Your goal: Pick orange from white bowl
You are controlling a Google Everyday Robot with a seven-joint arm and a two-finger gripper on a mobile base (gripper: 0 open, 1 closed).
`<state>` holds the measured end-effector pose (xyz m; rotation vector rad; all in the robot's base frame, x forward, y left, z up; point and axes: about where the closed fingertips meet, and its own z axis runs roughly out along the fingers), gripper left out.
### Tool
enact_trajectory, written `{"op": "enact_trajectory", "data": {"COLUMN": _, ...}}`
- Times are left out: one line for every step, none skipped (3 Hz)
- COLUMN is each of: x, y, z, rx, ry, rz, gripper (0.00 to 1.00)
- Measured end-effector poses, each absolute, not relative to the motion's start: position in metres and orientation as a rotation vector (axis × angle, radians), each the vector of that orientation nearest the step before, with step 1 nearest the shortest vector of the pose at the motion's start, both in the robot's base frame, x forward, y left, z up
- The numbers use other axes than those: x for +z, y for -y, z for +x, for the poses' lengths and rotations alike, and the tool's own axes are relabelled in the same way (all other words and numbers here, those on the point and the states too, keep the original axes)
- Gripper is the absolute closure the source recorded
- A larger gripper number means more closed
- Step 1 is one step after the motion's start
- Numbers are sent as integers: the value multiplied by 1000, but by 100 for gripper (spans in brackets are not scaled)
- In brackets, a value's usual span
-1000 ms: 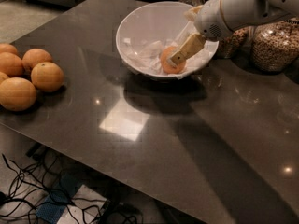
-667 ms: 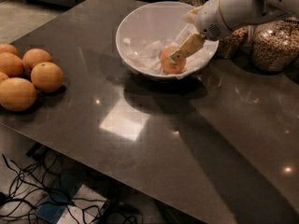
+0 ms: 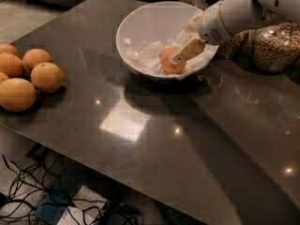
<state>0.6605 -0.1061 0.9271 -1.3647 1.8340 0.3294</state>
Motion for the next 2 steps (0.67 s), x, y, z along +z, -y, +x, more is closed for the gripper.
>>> {"op": "enact_trajectory", "data": {"x": 917, "y": 106, "z": 662, "rx": 344, "ry": -1857, "rz": -1372, "gripper": 25}}
{"op": "enact_trajectory", "data": {"x": 903, "y": 98, "z": 664, "rx": 370, "ry": -1878, "rz": -1396, "gripper": 25}}
